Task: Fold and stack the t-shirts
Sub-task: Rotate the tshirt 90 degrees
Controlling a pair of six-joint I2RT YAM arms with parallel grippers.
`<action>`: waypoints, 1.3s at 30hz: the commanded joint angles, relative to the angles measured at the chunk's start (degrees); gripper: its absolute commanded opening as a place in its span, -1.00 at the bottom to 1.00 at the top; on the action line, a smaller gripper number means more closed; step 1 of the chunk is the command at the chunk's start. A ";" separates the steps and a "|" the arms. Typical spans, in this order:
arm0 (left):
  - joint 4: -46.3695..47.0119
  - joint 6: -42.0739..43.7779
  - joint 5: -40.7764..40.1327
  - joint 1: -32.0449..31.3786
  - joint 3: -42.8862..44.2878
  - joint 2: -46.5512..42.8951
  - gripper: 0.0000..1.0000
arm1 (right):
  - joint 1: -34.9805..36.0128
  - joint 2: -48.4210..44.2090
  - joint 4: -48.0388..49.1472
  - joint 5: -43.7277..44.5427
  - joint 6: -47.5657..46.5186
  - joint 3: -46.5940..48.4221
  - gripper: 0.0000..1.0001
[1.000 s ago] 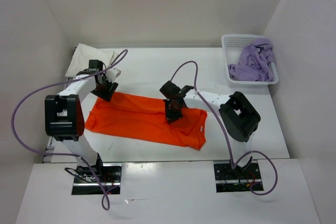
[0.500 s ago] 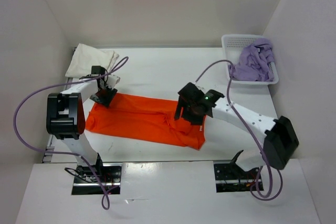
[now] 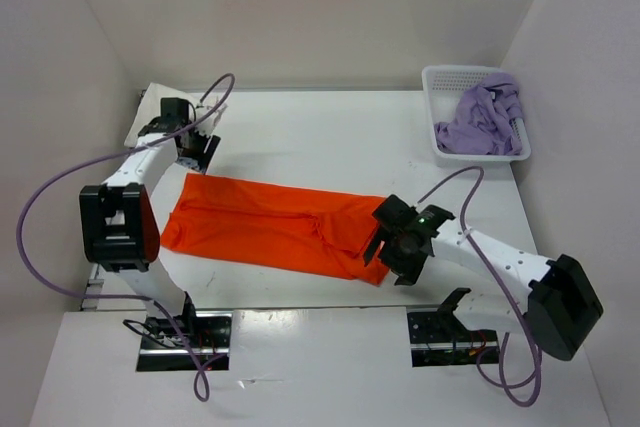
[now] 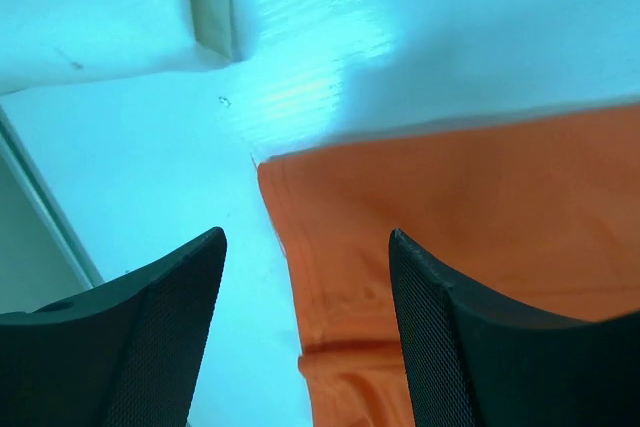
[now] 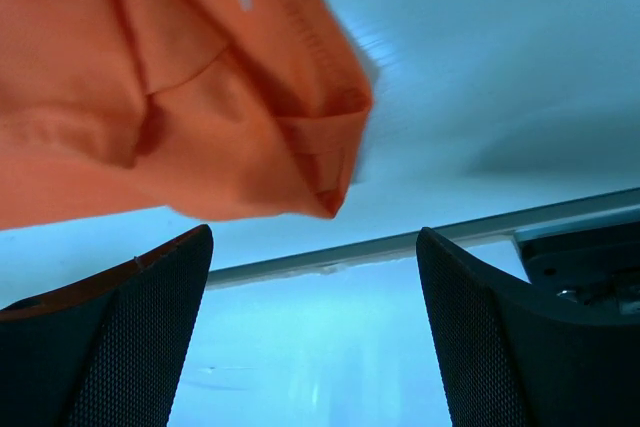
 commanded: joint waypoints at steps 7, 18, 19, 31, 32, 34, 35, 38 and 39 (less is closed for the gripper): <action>5.10 -0.52 -8.57 0.34 -0.34 11.00 0.50 | -1.06 9.84 10.13 -4.59 -2.99 -3.47 0.74; 6.25 2.47 -10.34 0.87 -5.87 8.47 0.50 | -8.78 17.58 12.52 -4.60 -11.33 0.91 -0.79; 5.64 2.47 -10.34 1.65 -6.66 7.94 0.50 | -10.10 17.59 12.52 -4.08 -12.39 1.71 -0.88; -6.39 3.52 -2.62 5.87 -4.65 -2.35 0.69 | -24.44 49.73 12.80 5.48 -31.72 35.95 -1.00; -7.02 3.52 -2.00 6.40 -3.87 -2.96 0.69 | -24.44 52.28 11.74 6.90 -32.61 44.09 -1.00; -8.42 3.52 -0.51 6.40 -3.86 -2.97 0.71 | -24.44 59.31 9.20 10.50 -35.15 51.52 -1.00; -8.43 3.52 -0.50 6.40 -3.86 -2.97 0.71 | -24.44 61.34 8.23 11.56 -35.86 58.69 -1.00; -9.05 3.52 -0.50 4.83 -5.08 -2.36 0.71 | -24.44 69.60 4.36 15.96 -39.20 72.52 -1.00; -9.05 3.52 -0.50 4.12 -5.70 -2.35 0.71 | -24.44 73.97 3.31 16.84 -40.25 75.86 -1.00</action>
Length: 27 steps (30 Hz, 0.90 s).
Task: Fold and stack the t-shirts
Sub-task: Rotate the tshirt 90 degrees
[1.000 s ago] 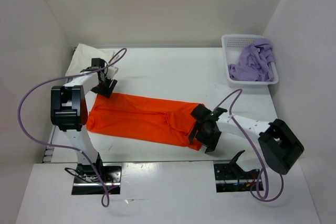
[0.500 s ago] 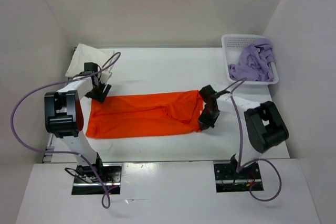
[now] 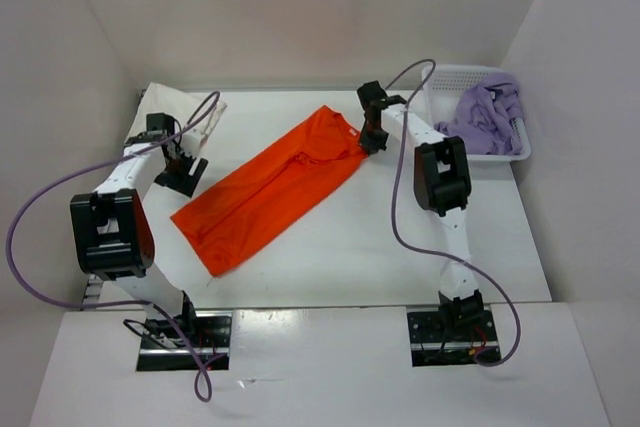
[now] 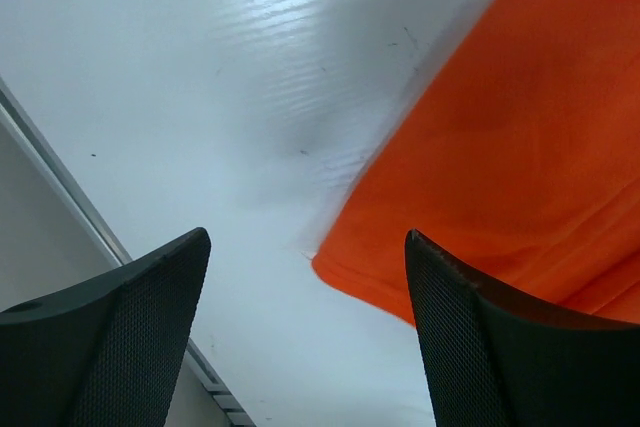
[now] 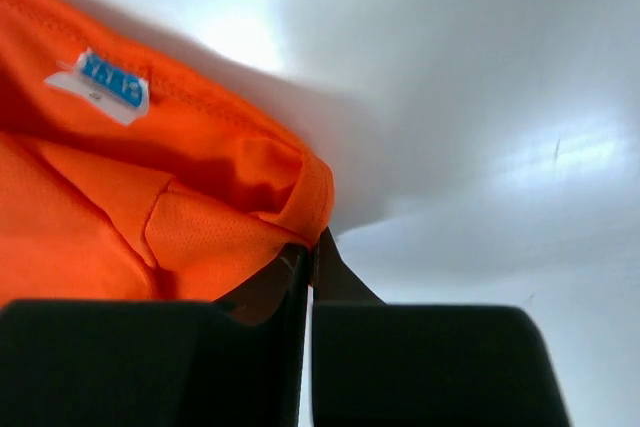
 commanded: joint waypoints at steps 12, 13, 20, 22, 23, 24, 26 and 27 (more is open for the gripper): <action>-2.95 1.65 10.60 -4.51 -1.41 4.21 0.74 | -1.87 29.52 -11.61 8.62 -12.48 53.21 -0.83; -2.95 1.65 11.93 -5.21 -1.40 4.82 0.74 | -1.87 29.52 -11.61 7.91 -13.02 53.21 -0.78; 0.21 -0.37 7.65 -9.35 -1.48 9.74 0.56 | -4.15 27.85 -10.20 3.34 -14.78 53.21 0.25; 1.09 -0.90 4.31 -9.35 -3.24 10.36 0.36 | -4.16 27.24 -10.20 2.72 -14.78 53.21 0.25; 1.09 -0.90 3.78 -9.35 -3.77 10.36 0.22 | -4.16 27.23 -10.20 2.72 -14.78 53.21 0.25; 1.09 -0.37 3.77 -9.35 -3.78 10.36 0.17 | -4.16 27.23 -10.20 1.85 -14.78 53.21 0.28; 1.09 -0.37 5.52 -9.35 -4.57 9.75 0.05 | -4.16 27.23 -10.72 1.05 -14.78 53.21 0.28; 0.57 -0.37 6.31 -9.35 -5.18 9.14 -0.01 | -4.16 27.23 -10.73 0.52 -14.78 52.69 0.28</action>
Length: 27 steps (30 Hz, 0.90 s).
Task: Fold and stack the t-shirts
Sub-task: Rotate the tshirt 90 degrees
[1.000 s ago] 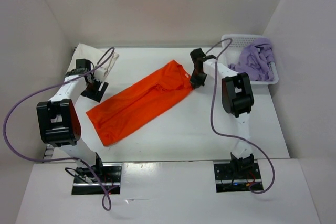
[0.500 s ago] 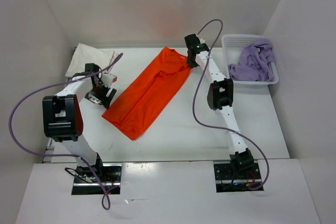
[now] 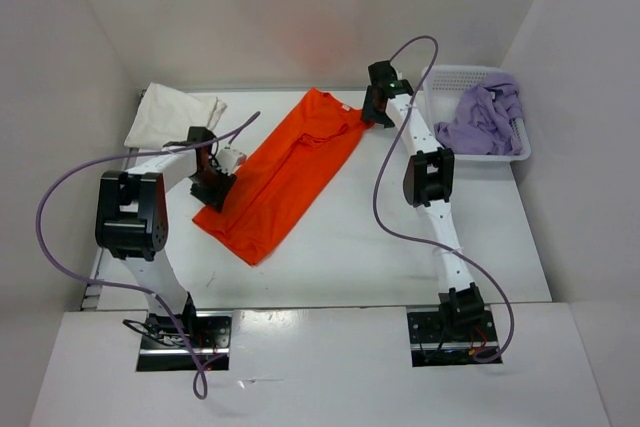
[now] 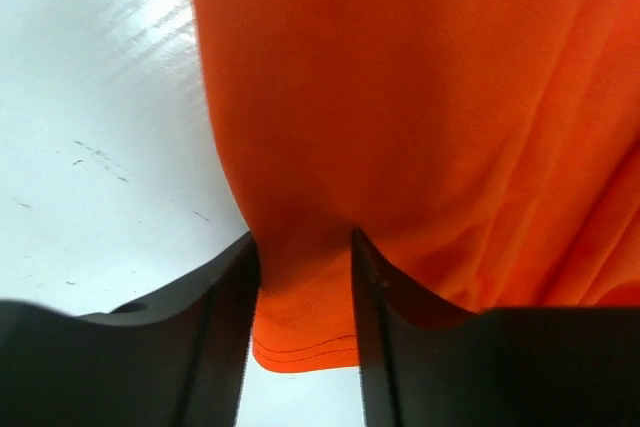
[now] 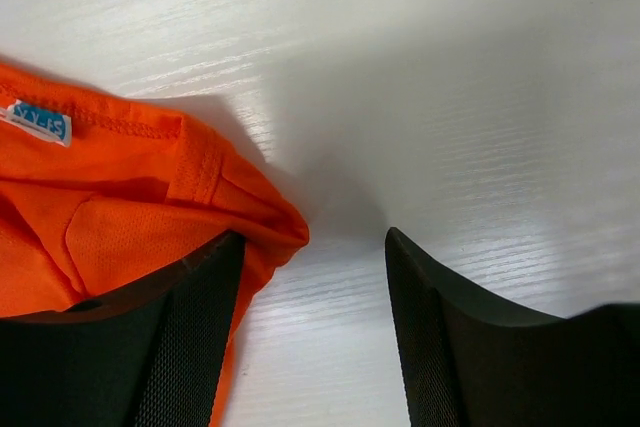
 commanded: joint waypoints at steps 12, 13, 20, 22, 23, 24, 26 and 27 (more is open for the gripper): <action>-5.92 14.28 11.24 -16.19 -13.16 -3.72 -0.27 | 0.21 1.08 6.08 -9.68 -0.40 4.30 -1.00; -5.92 15.07 11.24 -18.38 -13.69 -3.72 -0.27 | 0.21 1.08 7.83 -10.29 -0.40 4.30 -1.00; -5.39 15.60 14.05 -28.57 -14.23 -3.90 -0.12 | 0.21 2.31 13.64 -14.51 0.22 7.38 -1.00; -5.39 14.90 14.05 -31.84 -13.70 -3.90 -0.09 | 0.21 3.19 14.18 -16.36 0.83 8.52 -1.00; -5.39 13.33 14.05 -34.55 -13.70 -3.90 -0.01 | 0.21 3.97 14.88 -16.89 0.83 9.39 -1.00; -6.00 12.62 14.05 -35.54 -13.18 -3.90 0.04 | 0.21 3.98 14.88 -17.41 0.83 9.40 -0.73; -7.14 11.22 12.39 -36.42 -13.17 -6.17 0.16 | 0.21 2.76 13.22 -17.42 -0.48 10.28 0.19; -7.67 10.69 11.08 -36.42 -13.17 -7.31 0.20 | 0.21 1.53 12.26 -15.24 -1.79 10.28 0.72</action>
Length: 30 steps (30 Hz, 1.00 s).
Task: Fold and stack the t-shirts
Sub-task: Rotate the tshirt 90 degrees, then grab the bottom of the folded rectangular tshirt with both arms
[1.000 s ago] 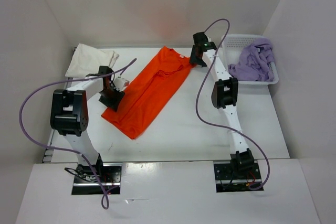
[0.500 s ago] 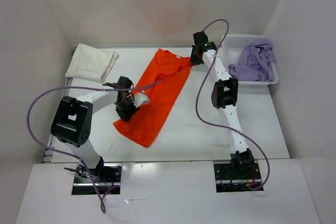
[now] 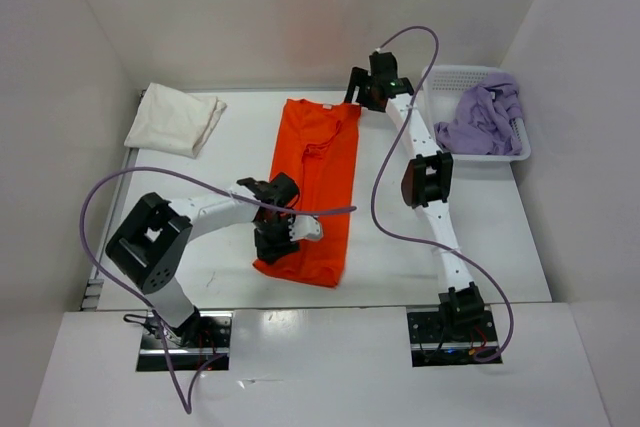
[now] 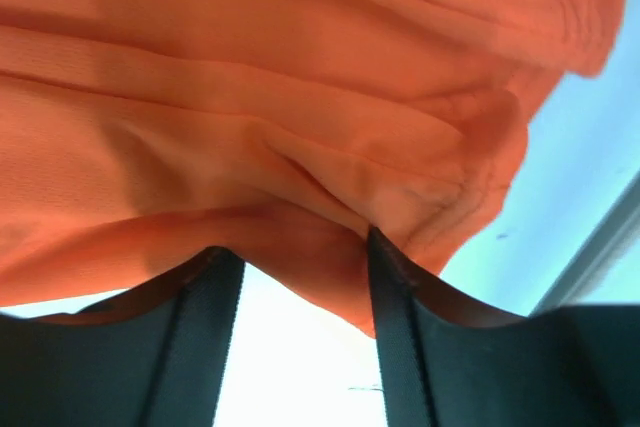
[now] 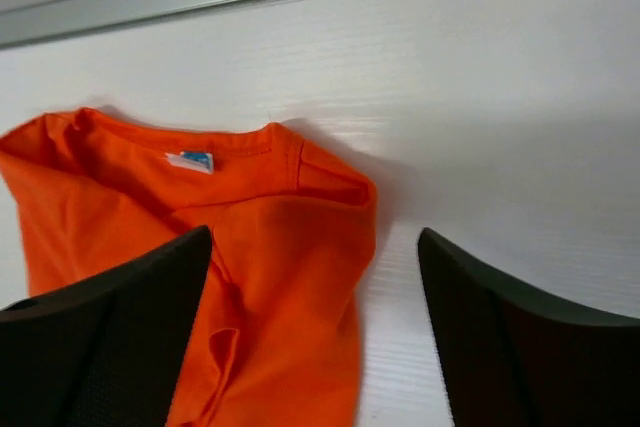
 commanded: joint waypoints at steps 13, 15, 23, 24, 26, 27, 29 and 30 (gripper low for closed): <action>-7.05 -11.92 -16.61 5.19 -1.21 -25.19 0.28 | 2.47 -42.82 -22.67 20.00 4.40 -23.76 0.99; -5.55 -10.36 -21.28 5.20 -1.21 -29.92 0.28 | 3.87 -54.71 -16.58 17.56 5.03 -43.17 0.99; 4.56 18.52 -9.07 4.67 -8.65 -58.49 0.83 | 15.81 -87.48 -2.30 7.20 23.62 -99.06 0.99; 4.56 23.79 -5.61 4.15 -11.20 -65.48 0.83 | 18.53 -88.63 -1.42 6.48 26.27 -102.00 0.99; 1.67 41.36 2.29 4.15 -18.91 -71.85 0.83 | 26.42 -89.96 -0.18 6.47 33.55 -108.05 0.99; 0.18 46.73 3.91 4.15 -21.39 -77.62 0.80 | 28.73 -90.48 -0.18 6.47 35.42 -109.48 0.99; 0.17 58.14 7.41 4.15 -27.97 -85.28 0.74 | 33.73 -90.49 0.35 6.47 39.81 -112.90 0.99; -0.88 61.52 8.39 4.15 -29.66 -87.33 0.74 | 35.07 -90.49 1.05 6.47 40.79 -113.88 0.99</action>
